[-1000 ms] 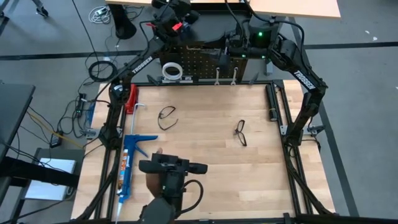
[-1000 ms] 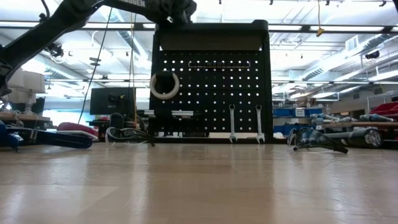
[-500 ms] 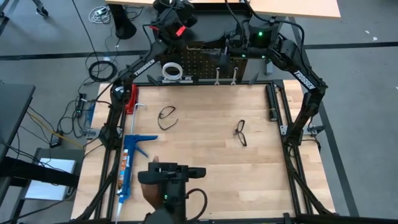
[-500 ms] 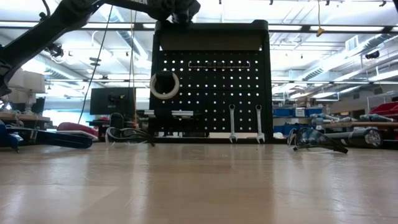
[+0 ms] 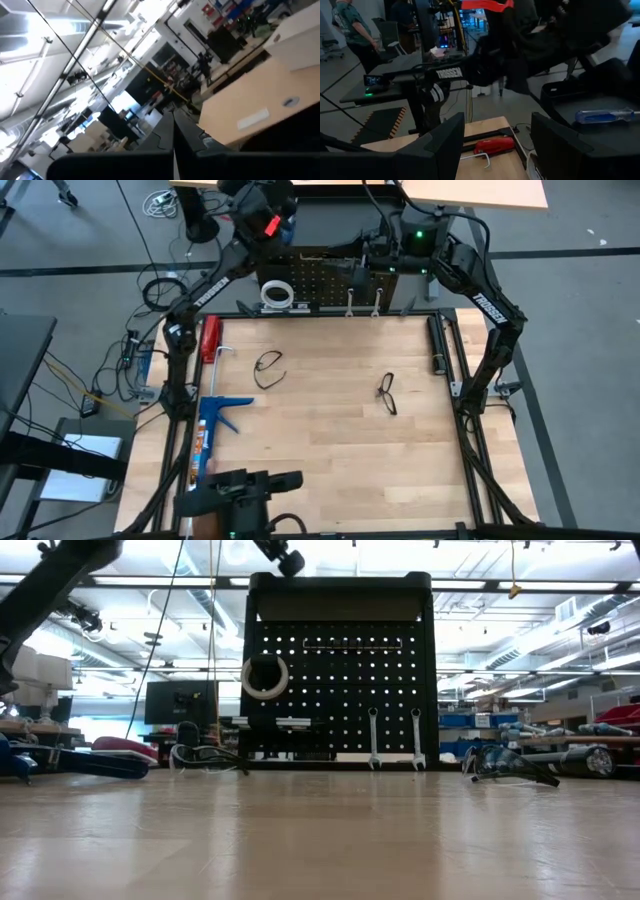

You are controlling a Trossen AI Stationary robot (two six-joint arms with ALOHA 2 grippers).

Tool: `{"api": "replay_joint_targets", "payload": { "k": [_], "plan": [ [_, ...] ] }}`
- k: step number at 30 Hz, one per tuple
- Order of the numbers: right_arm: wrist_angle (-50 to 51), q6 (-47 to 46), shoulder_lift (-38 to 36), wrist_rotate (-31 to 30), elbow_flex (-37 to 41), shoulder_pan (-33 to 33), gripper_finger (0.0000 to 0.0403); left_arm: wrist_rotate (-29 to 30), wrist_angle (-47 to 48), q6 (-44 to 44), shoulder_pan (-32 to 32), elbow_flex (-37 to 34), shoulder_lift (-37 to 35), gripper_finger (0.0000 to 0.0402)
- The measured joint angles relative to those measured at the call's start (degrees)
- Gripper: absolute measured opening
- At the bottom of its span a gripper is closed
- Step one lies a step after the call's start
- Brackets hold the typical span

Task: Hang tools onto peg board
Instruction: Remove the blue screwdriver from the black pegboard

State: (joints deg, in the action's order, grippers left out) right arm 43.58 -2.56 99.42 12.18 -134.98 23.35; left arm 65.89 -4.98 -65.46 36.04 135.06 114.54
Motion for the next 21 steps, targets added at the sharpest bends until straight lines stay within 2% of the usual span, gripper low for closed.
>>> {"api": "replay_joint_targets", "payload": {
  "k": [5, 8, 11, 18, 21],
  "plan": [
    [-1.9, 0.2, 0.0, 0.0, 0.0, 0.0, 0.023, -1.6, 8.3, 6.8, -0.4, 0.0, -1.2, 0.0],
    [-3.0, 0.2, 0.0, 0.0, 0.0, 0.0, 0.023, -6.5, 10.3, 7.7, -0.4, -0.4, -1.1, 0.0],
    [-3.5, 0.2, 0.0, 0.0, 0.0, 0.0, 0.023, -10.6, 9.4, 9.8, -0.3, -0.3, 0.3, 0.0],
    [-3.0, -0.4, 0.0, 0.0, 0.0, -1.0, 0.023, -13.3, 7.3, 11.9, 1.1, -0.4, 3.6, 0.0],
    [-2.8, -0.4, 0.0, 0.0, 0.0, -1.7, 0.023, -14.2, 2.4, 11.7, 1.9, -0.4, 5.4, 0.0]
  ]
}}
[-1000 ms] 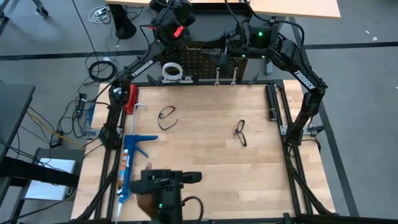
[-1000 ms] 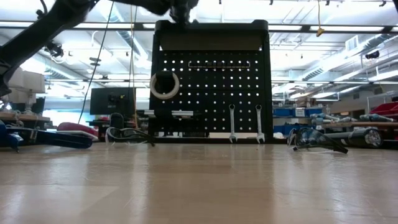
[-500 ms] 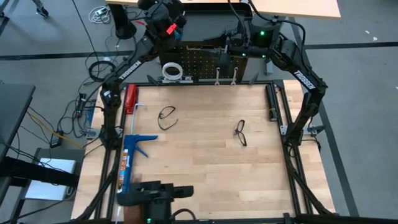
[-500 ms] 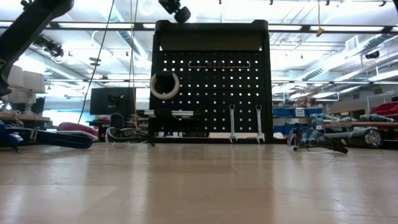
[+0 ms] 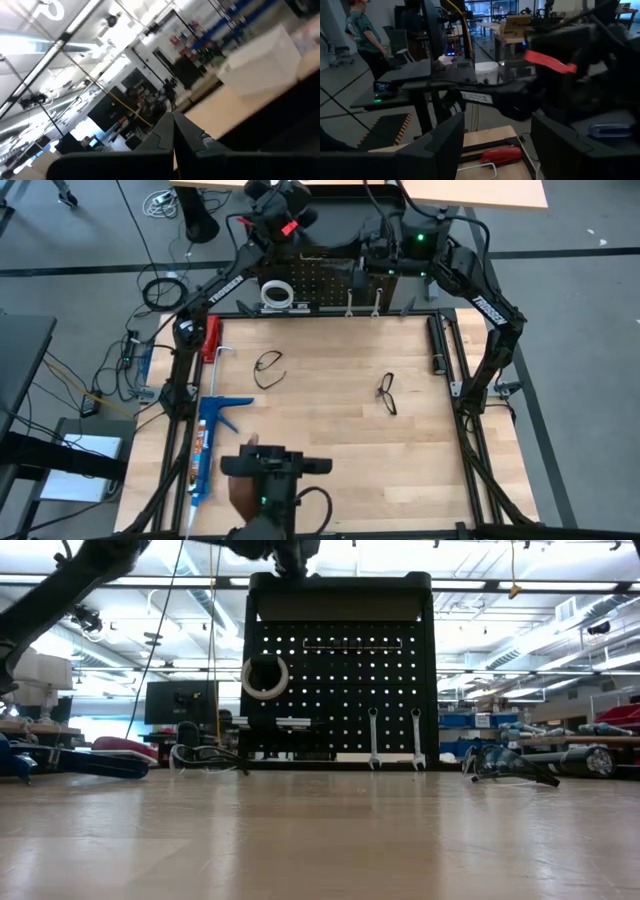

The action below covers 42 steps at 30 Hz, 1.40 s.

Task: Hang tools onto peg board
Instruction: Remove the blue screwdriver from the black pegboard

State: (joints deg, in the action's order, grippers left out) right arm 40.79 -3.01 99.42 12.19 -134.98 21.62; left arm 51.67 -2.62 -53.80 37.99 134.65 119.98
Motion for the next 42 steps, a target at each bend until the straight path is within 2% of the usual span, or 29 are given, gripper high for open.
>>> {"api": "replay_joint_targets", "payload": {
  "k": [4, 10, 14, 30, 42],
  "plan": [
    [0.2, 0.0, 0.0, 0.0, 0.0, -0.7, 0.023, -1.8, -7.9, -1.2, 1.1, -0.1, 1.6, 0.0],
    [1.8, 0.0, 0.0, 0.0, 0.0, -0.7, 0.023, -3.6, -4.6, -1.7, 2.3, 0.0, 1.7, 0.0],
    [1.7, 0.1, 0.0, 0.0, 0.0, -0.7, 0.023, -3.6, -2.8, -7.4, 2.7, 0.0, 1.6, 0.0],
    [1.5, -0.3, 0.0, 0.0, 0.0, -0.5, 0.023, 4.6, -3.9, -15.0, 2.9, 0.2, 1.6, 0.0],
    [1.3, 0.4, 0.0, -0.1, 0.0, 0.0, 0.023, 6.1, -8.4, -9.0, -1.9, 0.3, -2.2, 0.0]
  ]
}}
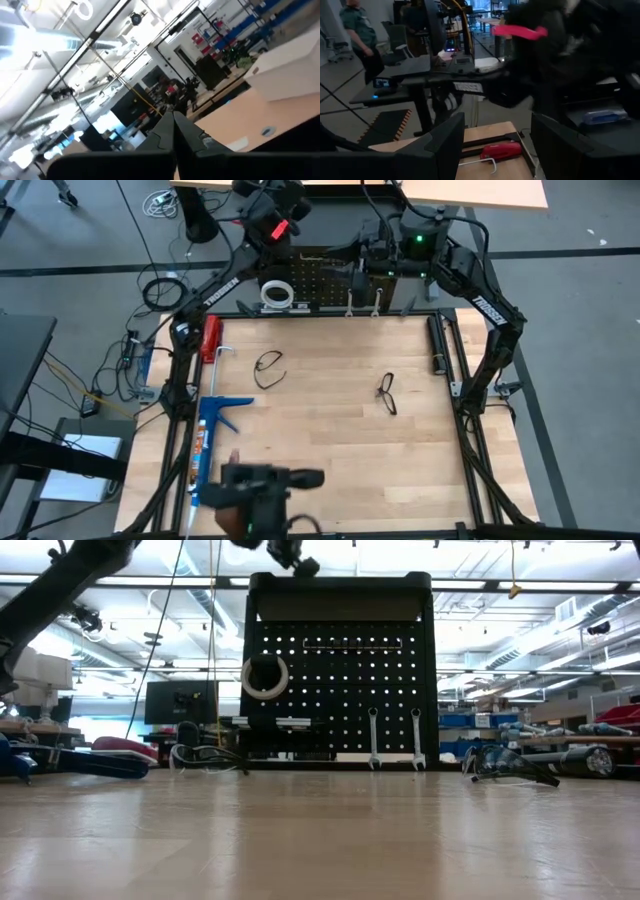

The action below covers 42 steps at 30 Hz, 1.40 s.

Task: Hang tools onto peg board
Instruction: Remove the blue screwdriver from the black pegboard

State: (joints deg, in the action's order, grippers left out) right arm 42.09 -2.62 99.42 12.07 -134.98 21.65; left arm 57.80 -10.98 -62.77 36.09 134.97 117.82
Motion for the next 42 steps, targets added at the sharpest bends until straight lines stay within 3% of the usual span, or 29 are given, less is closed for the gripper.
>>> {"api": "replay_joint_targets", "payload": {
  "k": [5, 12, 18, 23, 26, 29, 35, 42],
  "plan": [
    [0.0, 1.6, 0.0, -0.6, 0.0, 0.9, 0.023, 5.6, 1.1, 7.0, -2.8, 0.0, -3.7, 0.0],
    [-0.4, 2.8, 0.0, -1.9, 0.0, 3.0, 0.023, 5.1, 23.3, 24.9, -4.3, 0.1, -11.2, 0.0],
    [-1.4, 2.8, 0.0, -2.0, 0.0, 4.7, 0.0231, -9.8, 44.0, 55.2, -3.3, 0.1, -15.4, 0.0],
    [-1.4, 2.8, 0.0, -2.0, 0.0, 4.9, 0.023, -18.9, 54.2, 68.6, -0.5, 0.0, -15.9, 0.0],
    [-1.4, 2.8, 0.0, -2.0, 0.0, 4.9, 0.023, -28.0, 57.7, 76.2, 2.7, -0.2, -15.9, 0.0],
    [-1.4, 2.8, 0.0, -2.0, 0.0, 4.6, 0.023, -37.0, 57.5, 79.4, 6.0, -0.3, -15.3, 0.0005],
    [-1.4, 2.5, 0.0, -1.9, 0.0, 4.1, 0.023, -39.5, 51.7, 77.8, 8.5, -0.3, -14.6, 0.0052],
    [-1.3, 2.4, 0.0, -1.5, 0.0, 3.1, 0.023, -43.0, 50.1, 79.7, 10.4, -0.3, -11.7, 0.0149]
  ]
}}
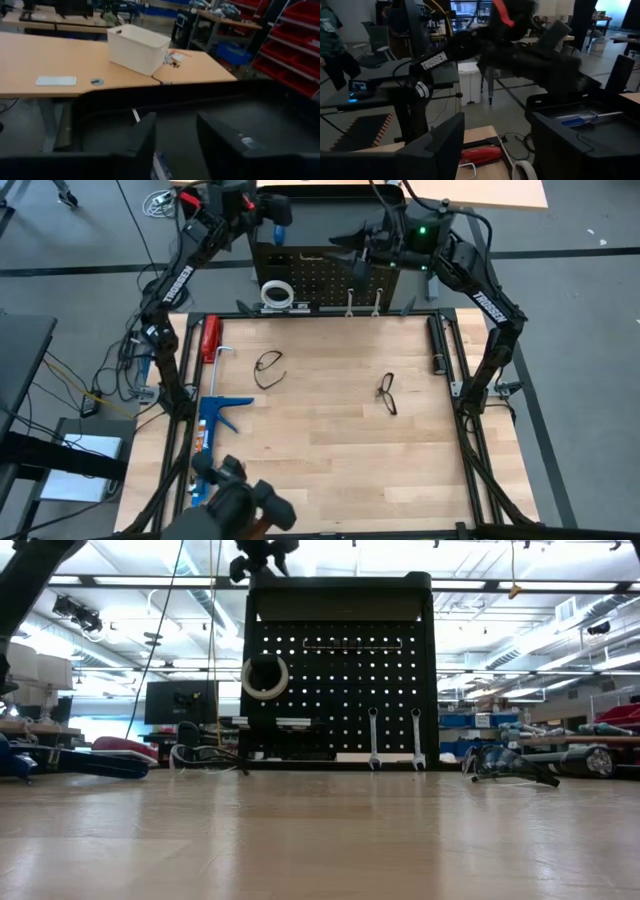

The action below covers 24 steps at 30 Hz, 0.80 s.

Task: Hang tools onto peg board
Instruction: Remove the blue screwdriver from the black pegboard

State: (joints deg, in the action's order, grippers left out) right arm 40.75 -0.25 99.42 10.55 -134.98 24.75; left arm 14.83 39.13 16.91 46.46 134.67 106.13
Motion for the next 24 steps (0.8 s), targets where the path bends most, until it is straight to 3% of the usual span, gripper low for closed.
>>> {"api": "replay_joint_targets", "payload": {
  "k": [7, 17, 21, 24],
  "plan": [
    [0.0, 0.2, 0.0, 0.0, 0.0, -0.4, 0.023, -3.0, 0.9, 0.0, -0.5, 0.0, 2.0, 0.0215],
    [-0.1, 0.3, 0.0, 0.0, 0.0, -0.4, 0.023, 0.1, 1.1, -4.9, -1.9, 0.0, 2.0, 0.0227],
    [-0.1, 0.2, 0.0, 0.0, 0.0, -0.4, 0.023, -4.6, -0.1, -12.8, -2.3, 0.0, 1.8, 0.0238],
    [-0.1, 0.2, 0.0, 0.0, 0.0, -0.4, 0.023, -5.4, -3.2, -25.1, -3.3, 0.2, 1.4, 0.0241]
  ]
}}
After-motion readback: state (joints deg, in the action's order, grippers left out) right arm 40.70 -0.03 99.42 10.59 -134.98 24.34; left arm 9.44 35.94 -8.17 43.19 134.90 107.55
